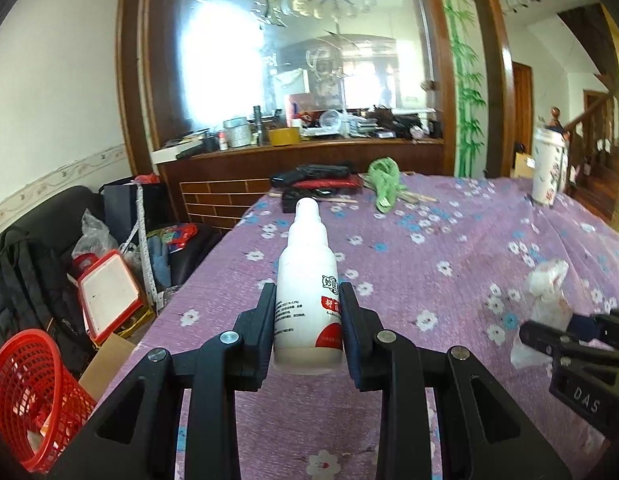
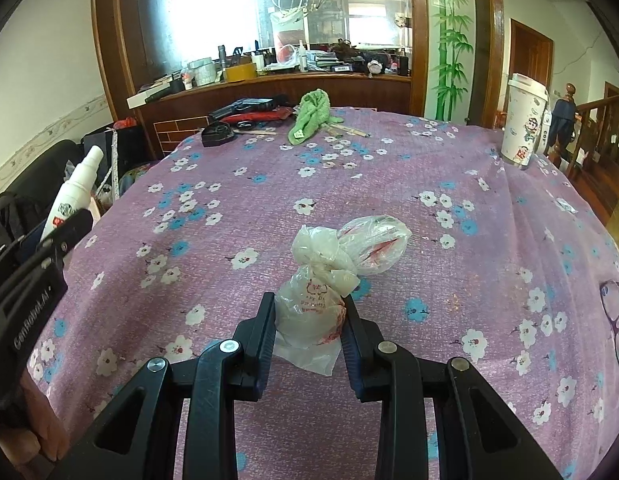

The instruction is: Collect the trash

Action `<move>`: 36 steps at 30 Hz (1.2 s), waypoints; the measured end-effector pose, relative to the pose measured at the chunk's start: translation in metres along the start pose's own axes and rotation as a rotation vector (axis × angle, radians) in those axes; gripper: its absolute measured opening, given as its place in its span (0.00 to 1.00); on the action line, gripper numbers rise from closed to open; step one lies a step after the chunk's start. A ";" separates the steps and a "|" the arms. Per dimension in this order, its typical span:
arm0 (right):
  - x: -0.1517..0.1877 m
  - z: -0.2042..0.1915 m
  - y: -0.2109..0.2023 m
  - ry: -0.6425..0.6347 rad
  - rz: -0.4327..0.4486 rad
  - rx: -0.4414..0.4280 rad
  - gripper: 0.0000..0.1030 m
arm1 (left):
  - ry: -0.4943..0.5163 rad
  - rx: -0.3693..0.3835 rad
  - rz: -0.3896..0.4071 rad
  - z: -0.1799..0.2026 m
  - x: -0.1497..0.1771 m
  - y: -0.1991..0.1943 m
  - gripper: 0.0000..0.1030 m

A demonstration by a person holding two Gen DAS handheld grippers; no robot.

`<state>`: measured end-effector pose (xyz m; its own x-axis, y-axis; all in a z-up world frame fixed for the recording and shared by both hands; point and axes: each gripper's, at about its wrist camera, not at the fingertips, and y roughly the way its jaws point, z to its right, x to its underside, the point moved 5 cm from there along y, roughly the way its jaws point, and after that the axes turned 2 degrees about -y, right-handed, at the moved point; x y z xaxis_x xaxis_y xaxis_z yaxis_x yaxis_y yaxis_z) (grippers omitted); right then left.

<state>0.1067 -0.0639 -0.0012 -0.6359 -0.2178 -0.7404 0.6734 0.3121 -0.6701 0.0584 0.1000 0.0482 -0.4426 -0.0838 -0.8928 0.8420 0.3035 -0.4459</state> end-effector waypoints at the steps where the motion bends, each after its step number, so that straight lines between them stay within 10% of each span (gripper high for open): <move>1: 0.000 -0.001 -0.001 -0.004 0.002 -0.003 0.32 | -0.009 -0.003 0.000 -0.003 -0.001 0.000 0.28; 36: -0.004 -0.005 -0.010 -0.007 0.050 0.025 0.32 | -0.054 -0.032 0.015 -0.019 -0.004 -0.003 0.28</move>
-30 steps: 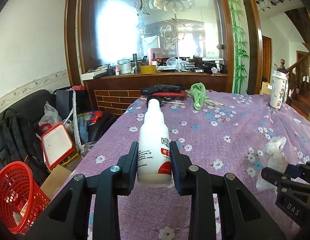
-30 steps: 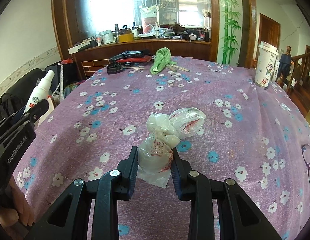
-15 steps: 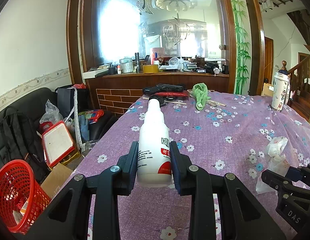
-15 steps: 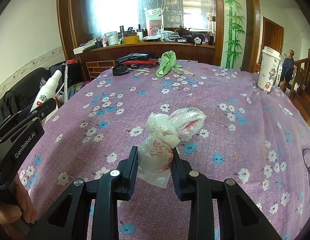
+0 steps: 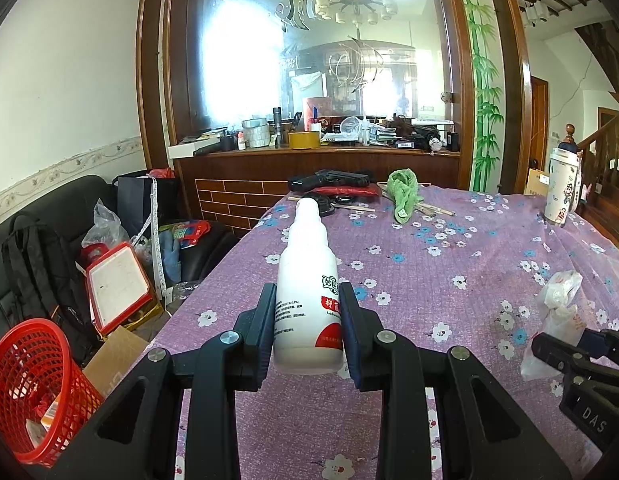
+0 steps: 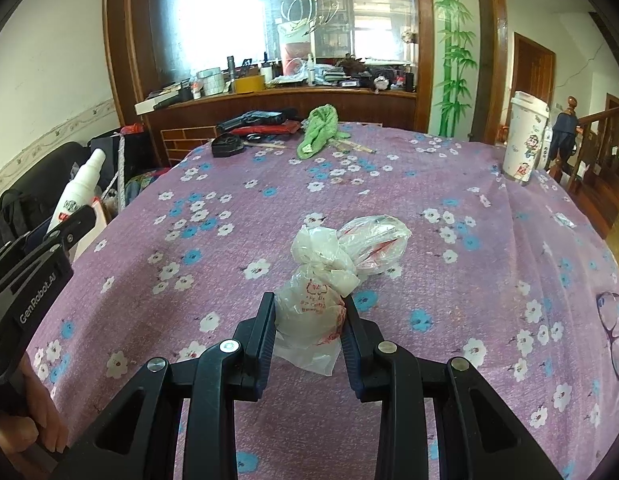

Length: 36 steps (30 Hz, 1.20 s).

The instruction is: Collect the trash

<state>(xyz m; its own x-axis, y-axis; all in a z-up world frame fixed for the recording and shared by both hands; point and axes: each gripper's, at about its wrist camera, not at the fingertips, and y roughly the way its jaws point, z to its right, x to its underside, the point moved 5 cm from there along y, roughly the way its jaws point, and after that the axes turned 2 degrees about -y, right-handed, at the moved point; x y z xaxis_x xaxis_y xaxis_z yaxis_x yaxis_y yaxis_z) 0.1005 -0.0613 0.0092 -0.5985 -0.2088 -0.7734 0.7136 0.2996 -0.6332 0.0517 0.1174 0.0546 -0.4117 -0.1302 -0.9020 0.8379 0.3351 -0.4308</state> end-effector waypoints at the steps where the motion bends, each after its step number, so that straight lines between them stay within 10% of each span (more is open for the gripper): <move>1: -0.001 0.003 0.001 0.011 0.000 0.009 0.32 | 0.001 -0.005 0.002 -0.001 0.000 0.000 0.28; 36: 0.054 -0.027 -0.102 0.068 -0.030 -0.043 0.32 | 0.059 0.105 -0.022 -0.040 0.040 -0.116 0.28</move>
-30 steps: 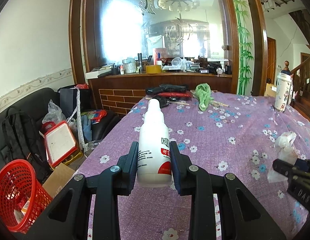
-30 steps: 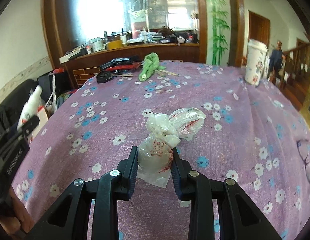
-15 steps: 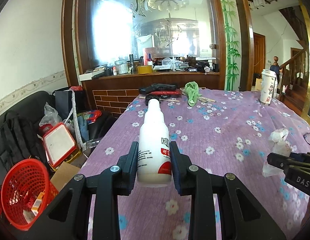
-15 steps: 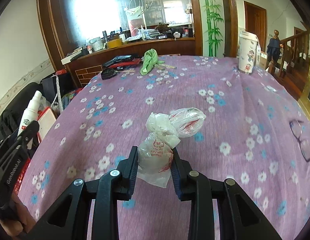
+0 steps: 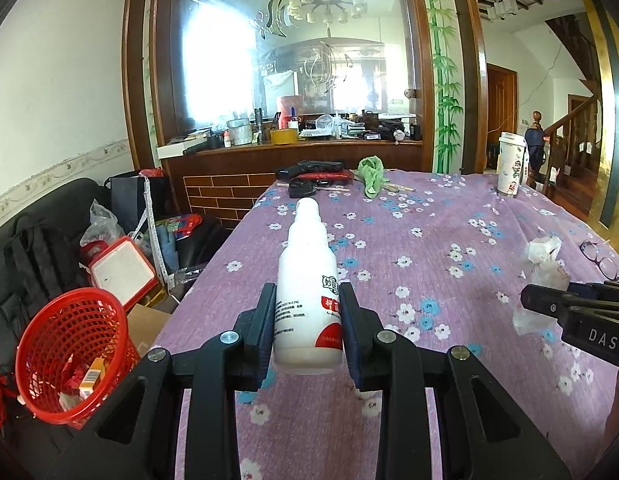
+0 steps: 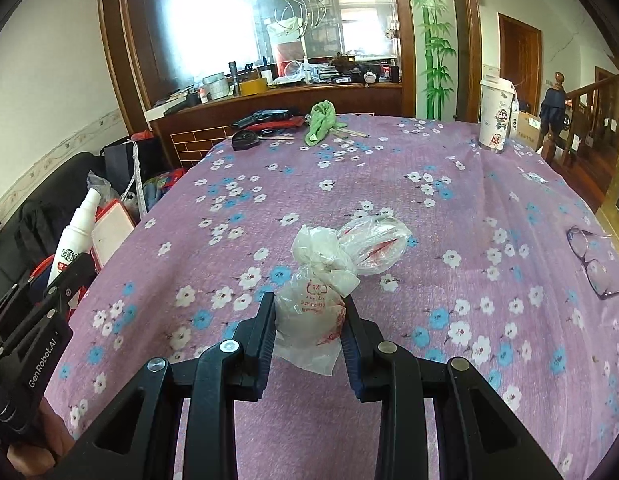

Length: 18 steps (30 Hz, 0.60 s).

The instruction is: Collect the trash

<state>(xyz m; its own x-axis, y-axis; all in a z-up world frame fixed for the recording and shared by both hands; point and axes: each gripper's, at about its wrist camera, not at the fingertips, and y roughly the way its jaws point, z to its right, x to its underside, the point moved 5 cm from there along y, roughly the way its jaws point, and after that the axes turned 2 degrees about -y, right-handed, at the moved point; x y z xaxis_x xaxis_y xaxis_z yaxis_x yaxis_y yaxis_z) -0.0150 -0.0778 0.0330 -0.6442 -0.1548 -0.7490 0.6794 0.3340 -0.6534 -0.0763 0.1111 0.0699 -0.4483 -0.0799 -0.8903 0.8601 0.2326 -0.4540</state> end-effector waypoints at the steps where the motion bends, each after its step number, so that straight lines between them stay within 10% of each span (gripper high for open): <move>1: 0.001 -0.002 -0.001 0.000 0.000 -0.001 0.32 | -0.003 -0.001 0.002 -0.001 0.001 -0.002 0.28; 18: 0.003 -0.025 -0.020 -0.046 0.012 -0.009 0.32 | -0.052 0.012 0.006 -0.024 0.003 -0.020 0.28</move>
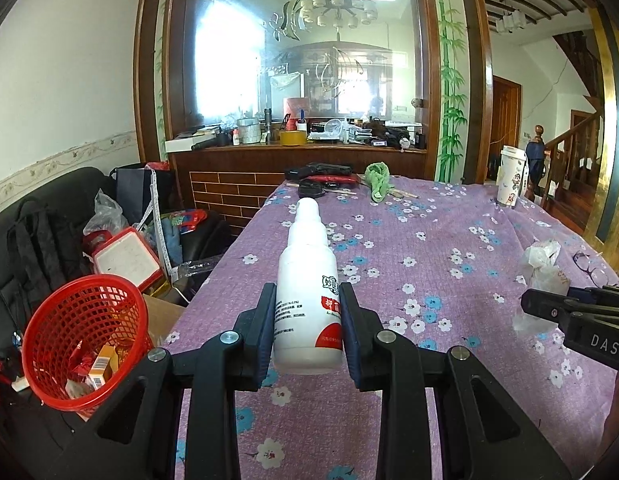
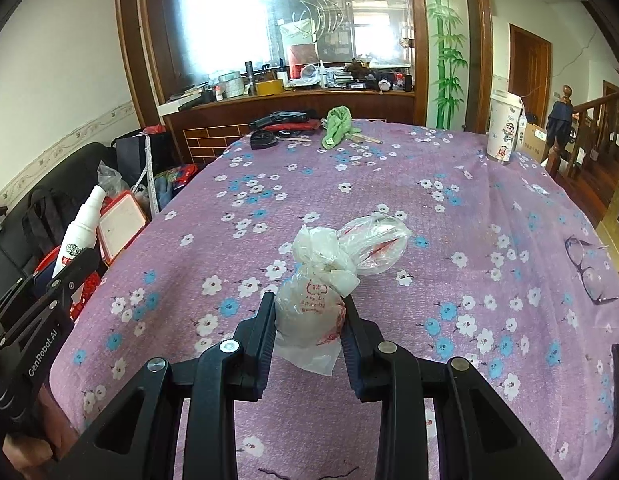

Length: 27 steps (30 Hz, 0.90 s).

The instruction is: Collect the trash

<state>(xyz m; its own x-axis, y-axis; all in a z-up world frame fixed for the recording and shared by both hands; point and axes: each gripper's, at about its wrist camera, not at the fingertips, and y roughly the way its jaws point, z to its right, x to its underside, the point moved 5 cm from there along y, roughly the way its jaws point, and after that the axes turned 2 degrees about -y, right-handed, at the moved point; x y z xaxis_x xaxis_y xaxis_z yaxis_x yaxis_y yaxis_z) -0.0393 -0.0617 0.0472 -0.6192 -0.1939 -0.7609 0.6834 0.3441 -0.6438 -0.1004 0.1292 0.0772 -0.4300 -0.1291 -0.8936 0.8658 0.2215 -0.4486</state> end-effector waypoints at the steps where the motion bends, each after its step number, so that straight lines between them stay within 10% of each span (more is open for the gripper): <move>1: 0.000 -0.002 -0.001 -0.003 0.000 -0.003 0.32 | -0.005 0.000 0.002 -0.002 -0.001 -0.001 0.28; 15: -0.014 -0.073 0.015 -0.108 -0.032 -0.121 0.32 | -0.063 -0.045 0.011 -0.045 -0.003 -0.011 0.28; 27: -0.029 -0.192 0.039 -0.283 -0.082 -0.316 0.32 | -0.194 -0.215 0.010 -0.155 0.004 -0.017 0.28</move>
<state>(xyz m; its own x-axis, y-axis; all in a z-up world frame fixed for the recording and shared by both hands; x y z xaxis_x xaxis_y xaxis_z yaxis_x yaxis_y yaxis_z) -0.0693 0.1338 0.0597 -0.5058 -0.4613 -0.7289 0.4575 0.5729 -0.6800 -0.1567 0.2750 0.0792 -0.3465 -0.3035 -0.8876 0.7869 0.4210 -0.4512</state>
